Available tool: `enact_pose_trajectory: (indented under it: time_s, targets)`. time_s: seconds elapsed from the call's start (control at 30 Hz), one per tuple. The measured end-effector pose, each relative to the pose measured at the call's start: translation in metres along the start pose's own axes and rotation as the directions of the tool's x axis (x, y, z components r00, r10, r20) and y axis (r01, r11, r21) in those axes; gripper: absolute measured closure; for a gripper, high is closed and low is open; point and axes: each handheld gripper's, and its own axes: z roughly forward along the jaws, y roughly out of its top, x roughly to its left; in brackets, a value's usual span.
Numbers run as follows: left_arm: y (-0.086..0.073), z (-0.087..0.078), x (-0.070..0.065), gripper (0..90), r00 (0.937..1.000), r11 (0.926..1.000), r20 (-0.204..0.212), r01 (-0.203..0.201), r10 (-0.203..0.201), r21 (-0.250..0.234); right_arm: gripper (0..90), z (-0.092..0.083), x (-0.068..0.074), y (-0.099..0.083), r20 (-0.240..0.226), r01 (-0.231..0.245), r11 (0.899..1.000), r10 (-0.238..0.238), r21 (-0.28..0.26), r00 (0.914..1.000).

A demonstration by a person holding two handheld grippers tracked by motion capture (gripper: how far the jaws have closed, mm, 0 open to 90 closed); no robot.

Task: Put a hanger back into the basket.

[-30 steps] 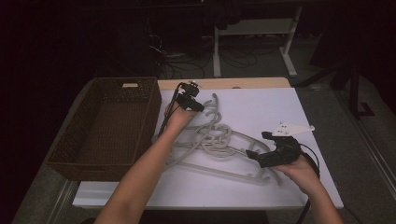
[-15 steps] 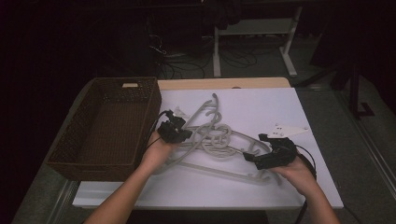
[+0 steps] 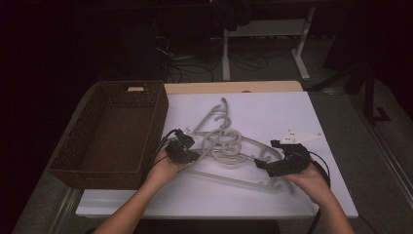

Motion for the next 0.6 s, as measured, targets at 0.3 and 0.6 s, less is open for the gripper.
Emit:
enact_pose_trajectory:
  time_s: [0.3,0.6]
  targets:
    - [0.018,0.001,-0.009,90.0,0.9983,0.9997,0.056,-0.015,0.016,-0.02,6.9,0.002,0.003,0.0,-0.007,0.008,1.0,-0.008,0.005,0.9999]
    - [0.011,-0.02,-0.005,76.3,0.999,0.9934,0.045,-0.005,0.01,-0.114,9.6,0.005,0.011,0.004,-0.033,-0.002,1.0,0.002,0.0,0.9995]
